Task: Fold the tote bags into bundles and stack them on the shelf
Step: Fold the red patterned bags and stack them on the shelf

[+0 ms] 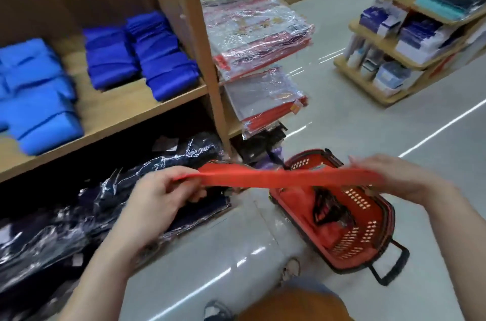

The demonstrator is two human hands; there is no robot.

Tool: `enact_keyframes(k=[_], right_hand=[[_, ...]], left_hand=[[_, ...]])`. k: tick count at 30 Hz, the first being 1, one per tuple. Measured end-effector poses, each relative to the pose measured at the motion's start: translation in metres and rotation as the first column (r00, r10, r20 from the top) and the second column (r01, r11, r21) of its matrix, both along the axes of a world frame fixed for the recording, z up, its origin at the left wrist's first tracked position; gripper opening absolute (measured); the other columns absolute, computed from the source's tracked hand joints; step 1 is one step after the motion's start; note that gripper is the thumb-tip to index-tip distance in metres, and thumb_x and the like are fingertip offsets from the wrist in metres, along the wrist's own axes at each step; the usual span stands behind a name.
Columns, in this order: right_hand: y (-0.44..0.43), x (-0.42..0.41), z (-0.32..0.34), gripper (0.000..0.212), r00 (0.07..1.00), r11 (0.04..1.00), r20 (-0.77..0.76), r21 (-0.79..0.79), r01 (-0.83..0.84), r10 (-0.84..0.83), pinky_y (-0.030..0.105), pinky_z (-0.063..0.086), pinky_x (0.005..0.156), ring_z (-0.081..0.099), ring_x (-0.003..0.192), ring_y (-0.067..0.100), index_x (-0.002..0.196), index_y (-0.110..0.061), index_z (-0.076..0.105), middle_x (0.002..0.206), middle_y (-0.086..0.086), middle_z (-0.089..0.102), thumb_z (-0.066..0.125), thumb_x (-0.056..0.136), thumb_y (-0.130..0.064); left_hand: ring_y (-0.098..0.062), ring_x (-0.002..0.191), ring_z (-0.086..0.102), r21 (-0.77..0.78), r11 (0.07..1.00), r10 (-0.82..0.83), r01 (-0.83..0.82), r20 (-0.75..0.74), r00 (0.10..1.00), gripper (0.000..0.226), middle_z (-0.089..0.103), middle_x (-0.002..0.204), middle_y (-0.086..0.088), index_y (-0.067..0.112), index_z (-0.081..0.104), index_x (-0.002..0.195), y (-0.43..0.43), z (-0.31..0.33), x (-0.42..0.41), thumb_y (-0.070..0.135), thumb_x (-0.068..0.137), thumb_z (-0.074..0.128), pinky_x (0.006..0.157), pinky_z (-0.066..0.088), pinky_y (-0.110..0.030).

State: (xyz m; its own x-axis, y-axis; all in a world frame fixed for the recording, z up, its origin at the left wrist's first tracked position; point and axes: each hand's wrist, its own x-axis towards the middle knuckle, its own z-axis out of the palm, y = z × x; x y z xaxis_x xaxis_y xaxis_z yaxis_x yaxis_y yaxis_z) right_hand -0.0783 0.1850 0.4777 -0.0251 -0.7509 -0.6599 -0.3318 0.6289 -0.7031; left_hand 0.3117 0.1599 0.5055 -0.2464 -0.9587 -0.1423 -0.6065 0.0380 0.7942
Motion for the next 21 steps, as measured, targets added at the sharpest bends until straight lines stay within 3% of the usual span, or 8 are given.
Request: enact_keyframes(k=[3, 6, 8, 11, 14, 16, 18, 21], right_hand=[[0.007, 0.064, 0.023, 0.020, 0.975, 0.965, -0.037, -0.140, -0.224, 0.221, 0.030, 0.051, 0.087, 0.061, 0.097, -0.008, 0.094, -0.032, 0.071, 0.097, -0.005, 0.070, 0.071, 0.081, -0.048], [0.001, 0.137, 0.022, 0.078, 0.963, 0.950, 0.129, -0.238, -0.203, 0.238, 0.031, 0.057, 0.082, 0.065, 0.104, 0.004, 0.107, -0.032, 0.072, 0.113, -0.008, 0.070, 0.082, 0.042, -0.073], [-0.010, 0.189, 0.019, 0.088, 0.957, 0.940, 0.207, -0.314, -0.129, 0.201, 0.032, 0.060, 0.069, 0.069, 0.094, 0.009, 0.103, -0.020, 0.073, 0.105, -0.004, 0.073, 0.083, 0.035, -0.074], [-0.029, 0.272, 0.039, 0.056, 0.935, 0.900, 0.249, -0.415, -0.132, 0.252, 0.032, 0.059, 0.054, 0.067, 0.075, 0.007, 0.094, -0.013, 0.072, 0.090, -0.001, 0.071, 0.078, 0.063, -0.060], [-0.052, 0.346, 0.069, 0.021, 0.895, 0.832, 0.217, -0.501, -0.240, 0.389, 0.027, 0.057, 0.046, 0.061, 0.068, 0.007, 0.102, -0.013, 0.068, 0.087, 0.000, 0.064, 0.056, 0.095, -0.029], [-0.065, 0.392, 0.086, 0.020, 0.859, 0.783, 0.206, -0.548, -0.294, 0.468, 0.024, 0.053, 0.042, 0.059, 0.061, 0.009, 0.105, -0.014, 0.067, 0.084, 0.002, 0.062, 0.052, 0.098, -0.026], [-0.075, 0.437, 0.100, 0.018, 0.822, 0.739, 0.191, -0.577, -0.348, 0.536, 0.023, 0.052, 0.040, 0.057, 0.059, 0.007, 0.103, -0.015, 0.067, 0.083, 0.002, 0.060, 0.052, 0.099, -0.026], [-0.089, 0.494, 0.123, 0.014, 0.737, 0.664, 0.145, -0.571, -0.483, 0.661, 0.021, 0.051, 0.042, 0.053, 0.058, 0.005, 0.100, -0.016, 0.068, 0.082, 0.001, 0.060, 0.057, 0.096, -0.025]], left_hand=[[-0.005, 0.032, 0.041, -0.037, 0.962, 0.270, -0.271, -0.017, 0.963, 0.040, 0.052, 0.038, -0.002, 0.005, 0.057, 0.058, 0.017, 0.008, 0.056, 0.021, 0.094, 0.060, 0.038, 0.033, -0.012], [-0.010, 0.030, 0.035, -0.074, 0.899, 0.431, -0.432, -0.033, 0.902, 0.057, 0.043, 0.033, -0.001, 0.001, 0.045, 0.047, 0.039, 0.022, 0.114, 0.029, 0.094, 0.061, 0.036, 0.029, -0.016], [-0.012, 0.037, 0.041, -0.061, 0.855, 0.512, -0.515, -0.056, 0.857, 0.056, 0.048, 0.040, -0.009, -0.001, 0.048, 0.050, 0.054, 0.028, 0.159, 0.032, 0.092, 0.065, 0.043, 0.037, -0.020], [-0.019, 0.054, 0.058, -0.017, 0.786, 0.619, -0.618, 0.002, 0.786, 0.028, 0.066, 0.059, -0.007, 0.016, 0.068, 0.074, 0.082, 0.041, 0.232, 0.041, 0.080, 0.076, 0.060, 0.053, -0.037], [-0.009, 0.059, 0.058, -0.078, 0.724, 0.679, -0.686, 0.257, 0.688, 0.016, 0.062, 0.058, 0.014, 0.030, 0.069, 0.085, 0.116, 0.047, 0.298, 0.041, 0.078, 0.077, 0.059, 0.048, -0.031], [-0.006, 0.060, 0.056, 0.127, 0.682, 0.719, -0.720, 0.061, 0.692, 0.023, 0.063, 0.060, 0.017, 0.020, 0.069, 0.097, 0.143, 0.043, 0.328, 0.034, 0.080, 0.076, 0.057, 0.042, -0.025], [-0.010, 0.063, 0.056, 0.303, 0.596, 0.803, -0.744, -0.250, 0.541, 0.038, 0.069, 0.071, 0.007, 0.008, 0.066, 0.105, 0.167, 0.039, 0.347, 0.036, 0.081, 0.074, 0.059, 0.040, -0.025], [-0.003, 0.041, 0.044, 0.205, 0.460, 0.842, -0.864, -0.410, 0.351, 0.009, 0.059, 0.055, 0.007, 0.009, 0.065, 0.098, 0.191, 0.048, 0.368, 0.011, 0.089, 0.062, 0.041, 0.033, -0.015]])
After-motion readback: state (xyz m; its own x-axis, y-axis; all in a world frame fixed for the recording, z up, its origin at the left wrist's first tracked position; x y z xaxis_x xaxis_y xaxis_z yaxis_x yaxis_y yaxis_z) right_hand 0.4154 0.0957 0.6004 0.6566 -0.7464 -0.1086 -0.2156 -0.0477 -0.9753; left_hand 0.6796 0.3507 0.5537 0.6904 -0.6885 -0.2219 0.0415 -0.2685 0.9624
